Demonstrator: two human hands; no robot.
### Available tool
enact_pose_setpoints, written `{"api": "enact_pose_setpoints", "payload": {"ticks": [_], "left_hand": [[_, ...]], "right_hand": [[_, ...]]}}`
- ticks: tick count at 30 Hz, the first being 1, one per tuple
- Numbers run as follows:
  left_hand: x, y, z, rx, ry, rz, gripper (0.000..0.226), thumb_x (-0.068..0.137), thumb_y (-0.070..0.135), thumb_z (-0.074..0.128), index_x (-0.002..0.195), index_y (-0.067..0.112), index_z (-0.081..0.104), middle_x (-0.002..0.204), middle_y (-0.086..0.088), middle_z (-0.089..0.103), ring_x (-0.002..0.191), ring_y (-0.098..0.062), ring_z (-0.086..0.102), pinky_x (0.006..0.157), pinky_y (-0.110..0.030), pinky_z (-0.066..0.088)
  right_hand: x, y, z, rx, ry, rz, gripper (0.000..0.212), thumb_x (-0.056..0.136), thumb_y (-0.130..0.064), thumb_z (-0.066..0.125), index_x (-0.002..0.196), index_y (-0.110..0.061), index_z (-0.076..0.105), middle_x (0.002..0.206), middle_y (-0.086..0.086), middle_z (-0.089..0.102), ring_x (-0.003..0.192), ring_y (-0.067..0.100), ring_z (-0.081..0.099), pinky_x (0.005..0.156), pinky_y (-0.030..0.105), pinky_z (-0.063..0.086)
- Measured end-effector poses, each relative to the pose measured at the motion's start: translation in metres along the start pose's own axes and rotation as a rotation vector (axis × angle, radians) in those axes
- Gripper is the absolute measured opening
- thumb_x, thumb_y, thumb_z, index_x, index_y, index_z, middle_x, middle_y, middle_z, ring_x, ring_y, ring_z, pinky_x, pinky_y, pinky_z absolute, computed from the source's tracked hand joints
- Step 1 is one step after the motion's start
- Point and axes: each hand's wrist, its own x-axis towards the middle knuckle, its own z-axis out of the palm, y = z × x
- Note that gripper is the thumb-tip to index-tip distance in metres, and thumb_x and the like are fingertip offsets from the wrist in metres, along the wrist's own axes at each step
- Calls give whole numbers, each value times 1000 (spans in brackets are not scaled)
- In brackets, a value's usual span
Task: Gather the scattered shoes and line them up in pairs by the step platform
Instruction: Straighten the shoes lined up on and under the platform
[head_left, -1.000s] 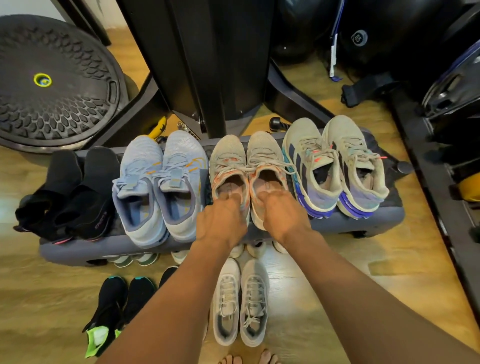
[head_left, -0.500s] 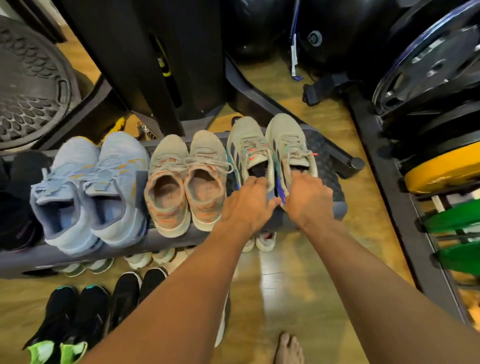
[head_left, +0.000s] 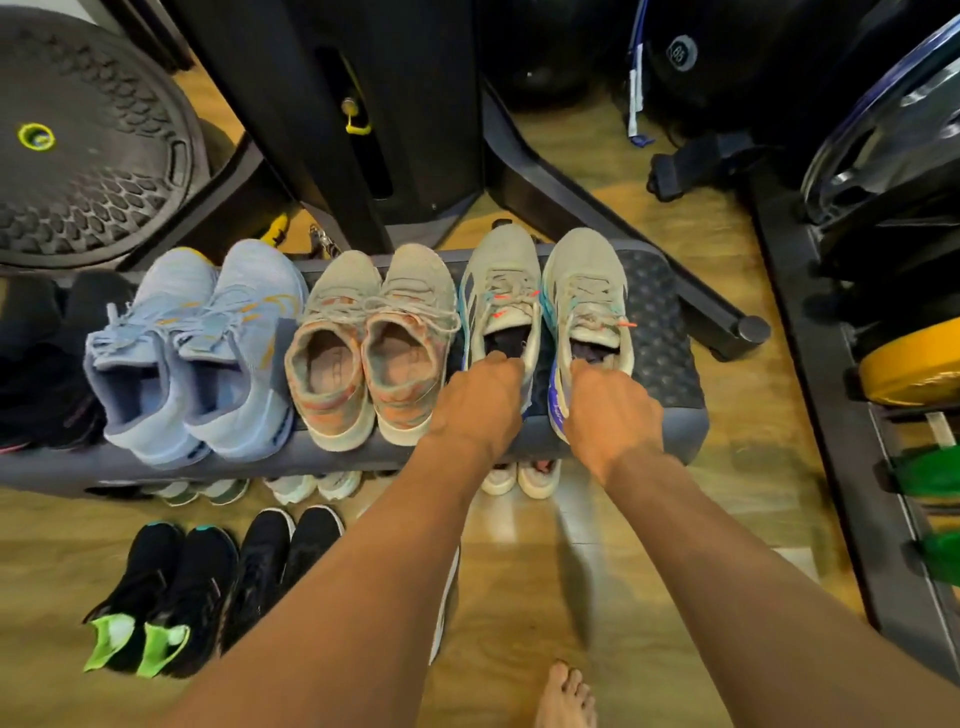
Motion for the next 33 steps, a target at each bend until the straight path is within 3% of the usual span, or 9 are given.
{"api": "enact_pose_setpoints", "payload": {"ticks": [3,8,11,14,18,22,33], "left_hand": [[-2,3,3,-26,-5,-36,22,95,12,52,116,9,56,116,-12,53,107,-39,56,81,-44,44],[-11,2,1,-116,35,-6,28,96,16,51,122,8,55,123,-14,51,114,-36,52,89,-45,42],[-32,-12,4,-352,247,41,32,97,25,49,126,10,53,131,-10,48,112,-33,54,89,-47,44],[-62,-44,9,-462,398,-24,32,97,25,48,126,12,54,131,-9,49,111,-30,54,87,-45,45],[-112,-126,8,-412,361,-162,33,97,30,45,124,14,54,130,-9,50,114,-32,52,86,-45,45],[-165,-224,15,-366,289,-290,30,97,35,44,118,16,55,121,-11,53,109,-34,54,84,-43,43],[-245,-445,66,-393,260,-560,33,93,35,49,118,17,58,120,-10,55,109,-31,55,91,-43,46]], "right_hand": [[-1,-1,2,-15,26,-18,34,87,-7,59,120,-11,50,113,11,61,103,31,61,67,34,36],[-9,-9,3,-41,39,6,37,89,-5,56,124,-9,46,119,14,55,113,33,52,74,41,46],[-24,-30,-1,-24,67,36,52,86,-11,60,133,-13,39,133,12,44,125,32,38,81,45,46],[-47,-69,5,16,177,-13,55,85,-12,58,137,-15,39,136,12,42,126,34,39,89,47,43],[-84,-150,26,163,70,-103,49,88,-13,51,136,-14,41,135,13,44,122,36,45,90,46,43],[-116,-232,55,164,-64,-194,45,91,-17,50,135,-17,42,134,12,46,120,35,48,86,42,44],[-148,-431,169,235,-142,-359,36,91,-16,46,127,-16,52,125,11,59,115,34,53,86,38,43]]}}
